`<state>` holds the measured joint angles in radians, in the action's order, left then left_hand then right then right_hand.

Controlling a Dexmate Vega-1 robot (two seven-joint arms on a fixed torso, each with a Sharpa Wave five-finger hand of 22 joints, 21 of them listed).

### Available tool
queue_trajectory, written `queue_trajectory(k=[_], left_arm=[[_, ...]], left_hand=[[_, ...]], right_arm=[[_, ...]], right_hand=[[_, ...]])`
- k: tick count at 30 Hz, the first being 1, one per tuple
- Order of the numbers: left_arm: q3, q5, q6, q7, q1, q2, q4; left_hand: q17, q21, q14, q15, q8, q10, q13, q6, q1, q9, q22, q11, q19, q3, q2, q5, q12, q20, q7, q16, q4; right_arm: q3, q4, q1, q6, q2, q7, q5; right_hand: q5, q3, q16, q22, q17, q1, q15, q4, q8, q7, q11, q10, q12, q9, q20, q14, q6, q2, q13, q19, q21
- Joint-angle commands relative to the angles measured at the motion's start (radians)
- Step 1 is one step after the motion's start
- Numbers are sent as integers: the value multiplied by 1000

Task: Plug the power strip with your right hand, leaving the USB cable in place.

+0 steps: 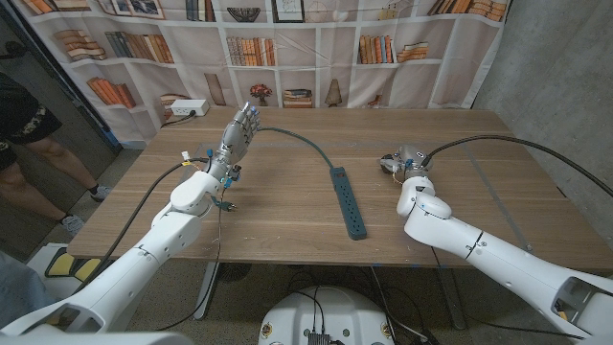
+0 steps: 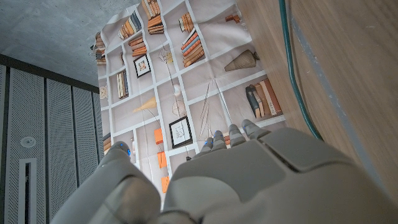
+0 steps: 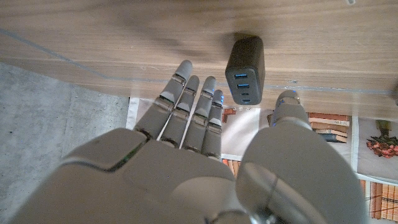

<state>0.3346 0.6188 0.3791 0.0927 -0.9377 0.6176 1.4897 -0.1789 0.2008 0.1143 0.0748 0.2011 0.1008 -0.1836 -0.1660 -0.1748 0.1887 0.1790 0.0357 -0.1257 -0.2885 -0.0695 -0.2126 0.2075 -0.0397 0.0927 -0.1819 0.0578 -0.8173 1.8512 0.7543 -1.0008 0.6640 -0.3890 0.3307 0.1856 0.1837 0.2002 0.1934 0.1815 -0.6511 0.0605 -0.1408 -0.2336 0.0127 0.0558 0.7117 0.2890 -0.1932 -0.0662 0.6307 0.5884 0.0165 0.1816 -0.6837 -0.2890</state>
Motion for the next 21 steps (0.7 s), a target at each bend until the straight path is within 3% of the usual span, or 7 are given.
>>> queue_trajectory(k=[1, 11, 21], left_arm=[[2, 3, -5, 3, 8, -2, -8], [3, 6, -6, 12, 15, -1, -17], [5, 10, -8, 17, 18, -3, -22]], left_hand=[[-3, 3, -2, -6, 0, -2, -6, -1, -4, 1, 5, -7, -3, 3, 1, -2, -1, -2, -5, -5, 2], [-3, 3, -5, -6, 0, -4, -6, 0, -5, 1, 5, -7, -3, 5, 3, -2, 0, -2, -6, -6, 2], [-3, 4, -7, -7, 0, -4, -6, 2, -5, 1, 5, -8, -3, 6, 5, -2, -1, -3, -7, -6, 3]], right_arm=[[-32, -15, -25, -39, -23, -6, -2], [-28, -42, -29, -72, -59, -43, -20], [-30, -48, -31, -62, -55, -60, -35]], right_hand=[[5, 5, 9, 3, 2, -11, 32, 2, -10, 6, -2, 19, 8, -3, -28, 16, 21, 4, 2, -11, -5], [5, 6, 8, 4, 2, -18, 38, 2, -16, 19, 13, 57, 15, -3, -34, 41, 56, 2, 2, -28, -11], [8, 18, 7, 5, 1, -44, 52, -6, -18, 36, 24, 83, 16, -3, -41, 62, 80, -10, 2, -40, -16]])
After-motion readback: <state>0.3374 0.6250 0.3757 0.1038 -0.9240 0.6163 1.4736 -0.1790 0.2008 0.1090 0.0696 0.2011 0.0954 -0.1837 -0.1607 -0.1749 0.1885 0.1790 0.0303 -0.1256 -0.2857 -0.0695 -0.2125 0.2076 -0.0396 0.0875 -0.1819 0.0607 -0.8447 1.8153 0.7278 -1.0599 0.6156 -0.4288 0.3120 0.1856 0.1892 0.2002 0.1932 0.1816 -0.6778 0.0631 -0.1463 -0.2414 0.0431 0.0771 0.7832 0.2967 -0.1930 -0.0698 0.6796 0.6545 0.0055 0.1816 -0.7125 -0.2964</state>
